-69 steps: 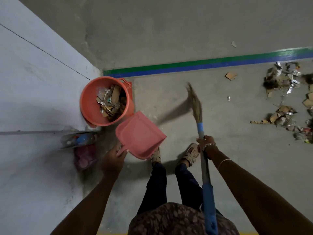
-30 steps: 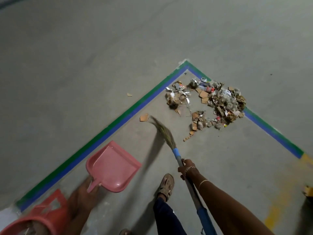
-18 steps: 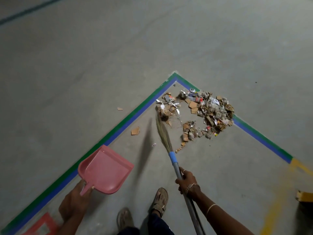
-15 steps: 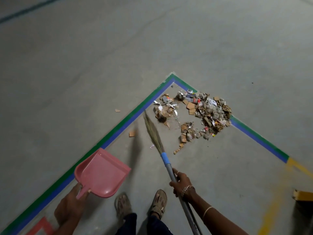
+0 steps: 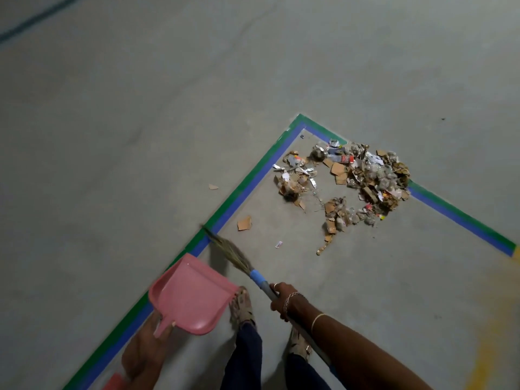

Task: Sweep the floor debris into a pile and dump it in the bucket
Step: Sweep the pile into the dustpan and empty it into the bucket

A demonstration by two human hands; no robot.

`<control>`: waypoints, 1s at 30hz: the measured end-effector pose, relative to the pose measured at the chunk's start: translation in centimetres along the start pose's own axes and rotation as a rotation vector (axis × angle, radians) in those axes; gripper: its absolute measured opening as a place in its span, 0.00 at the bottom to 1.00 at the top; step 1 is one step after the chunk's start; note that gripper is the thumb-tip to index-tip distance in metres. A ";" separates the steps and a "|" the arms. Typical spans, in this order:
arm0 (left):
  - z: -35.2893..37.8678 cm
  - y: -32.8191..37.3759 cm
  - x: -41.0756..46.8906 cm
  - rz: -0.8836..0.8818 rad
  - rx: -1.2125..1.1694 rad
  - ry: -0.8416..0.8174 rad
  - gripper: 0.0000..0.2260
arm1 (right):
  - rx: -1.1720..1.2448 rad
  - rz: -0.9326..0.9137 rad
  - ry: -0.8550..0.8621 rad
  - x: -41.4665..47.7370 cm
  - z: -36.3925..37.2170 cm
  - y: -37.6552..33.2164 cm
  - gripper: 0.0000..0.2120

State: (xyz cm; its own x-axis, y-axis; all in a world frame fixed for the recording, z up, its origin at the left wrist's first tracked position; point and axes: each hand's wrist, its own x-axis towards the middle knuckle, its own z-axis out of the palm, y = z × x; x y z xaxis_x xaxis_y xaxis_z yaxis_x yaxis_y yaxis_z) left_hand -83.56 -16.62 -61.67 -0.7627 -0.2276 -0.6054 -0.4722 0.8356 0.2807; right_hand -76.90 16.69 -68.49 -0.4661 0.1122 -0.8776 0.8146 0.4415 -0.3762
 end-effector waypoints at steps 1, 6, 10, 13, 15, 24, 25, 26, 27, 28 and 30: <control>0.4 -1.2 1.8 -0.004 0.006 0.008 0.22 | 0.016 0.028 0.001 0.7 0.3 -0.7 0.22; 0.4 -3.7 8.7 -0.010 0.077 0.066 0.27 | 0.235 0.184 0.091 3.1 0.4 -2.9 0.14; -2.5 2.8 7.8 0.029 0.169 0.048 0.23 | 0.386 0.262 0.223 3.6 -2.1 -1.9 0.16; -2.1 4.2 9.7 0.066 0.188 0.030 0.23 | 0.432 0.303 0.326 3.4 -4.6 -0.3 0.19; -1.8 5.3 10.6 0.100 0.187 0.033 0.22 | 0.473 0.301 0.386 2.8 -6.2 0.0 0.21; -3.6 8.8 15.3 0.244 0.243 0.143 0.22 | 0.582 0.072 0.336 -0.4 -5.5 -6.5 0.33; -3.9 8.7 16.0 0.251 0.249 0.153 0.21 | 0.576 0.042 0.307 -0.1 -5.2 -7.6 0.33; -4.6 8.5 16.7 0.231 0.264 0.161 0.20 | 0.571 0.022 0.274 0.9 -4.7 -9.0 0.33; -4.9 8.2 17.1 0.230 0.272 0.168 0.20 | 0.556 0.010 0.250 1.6 -4.4 -10.0 0.33; -5.1 7.9 17.2 0.231 0.277 0.176 0.20 | 0.542 -0.004 0.236 2.3 -4.1 -10.9 0.33; -5.7 6.9 17.6 0.223 0.280 0.194 0.20 | 0.530 -0.021 0.185 4.7 -3.6 -13.3 0.32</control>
State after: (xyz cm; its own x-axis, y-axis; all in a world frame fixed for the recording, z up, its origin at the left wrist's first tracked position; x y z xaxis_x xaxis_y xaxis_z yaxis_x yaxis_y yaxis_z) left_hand -102.78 -17.67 -66.13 -0.9148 -0.0931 -0.3931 -0.1676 0.9729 0.1595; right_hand -91.16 14.55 -66.56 -0.4979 0.2832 -0.8197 0.8444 -0.0575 -0.5327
